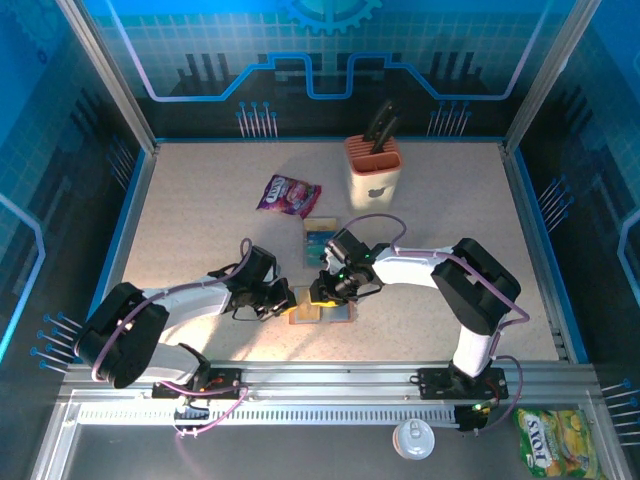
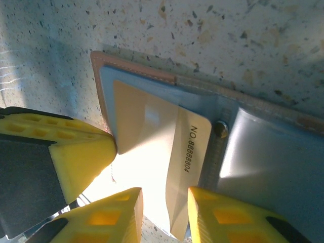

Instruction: Take the credit cards out of the card holder

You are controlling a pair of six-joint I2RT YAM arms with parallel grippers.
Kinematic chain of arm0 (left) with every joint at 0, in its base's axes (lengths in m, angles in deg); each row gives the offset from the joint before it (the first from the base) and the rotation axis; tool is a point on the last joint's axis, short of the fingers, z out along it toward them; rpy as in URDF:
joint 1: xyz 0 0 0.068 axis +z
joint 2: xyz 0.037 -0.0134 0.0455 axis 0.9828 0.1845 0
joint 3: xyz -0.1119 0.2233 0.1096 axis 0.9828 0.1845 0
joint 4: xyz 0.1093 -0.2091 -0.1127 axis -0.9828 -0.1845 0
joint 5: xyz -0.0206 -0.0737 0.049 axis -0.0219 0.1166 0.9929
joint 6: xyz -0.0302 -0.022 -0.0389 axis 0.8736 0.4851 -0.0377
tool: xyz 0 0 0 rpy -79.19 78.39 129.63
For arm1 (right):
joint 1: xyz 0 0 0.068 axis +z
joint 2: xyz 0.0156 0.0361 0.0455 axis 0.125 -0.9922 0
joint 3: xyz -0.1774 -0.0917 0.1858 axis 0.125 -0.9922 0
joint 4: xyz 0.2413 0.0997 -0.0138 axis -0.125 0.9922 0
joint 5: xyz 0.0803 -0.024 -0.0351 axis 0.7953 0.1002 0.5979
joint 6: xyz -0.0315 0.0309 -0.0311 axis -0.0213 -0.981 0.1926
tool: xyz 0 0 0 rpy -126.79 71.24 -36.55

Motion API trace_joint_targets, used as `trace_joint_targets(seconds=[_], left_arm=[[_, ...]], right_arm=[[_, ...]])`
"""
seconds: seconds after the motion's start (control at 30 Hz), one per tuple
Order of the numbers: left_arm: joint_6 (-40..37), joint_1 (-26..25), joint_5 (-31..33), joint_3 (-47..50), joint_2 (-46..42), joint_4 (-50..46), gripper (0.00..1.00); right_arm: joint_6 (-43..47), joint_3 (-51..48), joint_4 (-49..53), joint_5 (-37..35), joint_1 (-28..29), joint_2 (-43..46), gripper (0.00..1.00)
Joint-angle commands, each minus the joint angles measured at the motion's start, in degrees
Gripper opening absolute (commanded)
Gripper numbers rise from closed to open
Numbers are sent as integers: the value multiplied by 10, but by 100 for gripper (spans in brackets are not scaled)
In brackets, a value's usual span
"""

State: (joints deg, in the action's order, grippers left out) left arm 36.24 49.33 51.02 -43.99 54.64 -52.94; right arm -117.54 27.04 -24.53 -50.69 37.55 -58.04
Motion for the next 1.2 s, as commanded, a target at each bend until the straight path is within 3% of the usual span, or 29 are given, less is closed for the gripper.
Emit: trace_joint_targets(seconds=[0.0, 0.77, 1.0, 1.17], left_arm=[[7, 4, 6, 2, 1, -33, 2], [7, 4, 10, 1, -3, -35, 2], [9, 4, 13, 4, -10, -37, 2], [8, 3, 13, 3, -9, -36, 2]], right_arm=[[8, 12, 18, -9, 11, 8, 31], [-30, -2, -67, 60, 11, -33, 29], [17, 24, 40, -10, 13, -14, 29], [26, 32, 58, -17, 13, -4, 29]])
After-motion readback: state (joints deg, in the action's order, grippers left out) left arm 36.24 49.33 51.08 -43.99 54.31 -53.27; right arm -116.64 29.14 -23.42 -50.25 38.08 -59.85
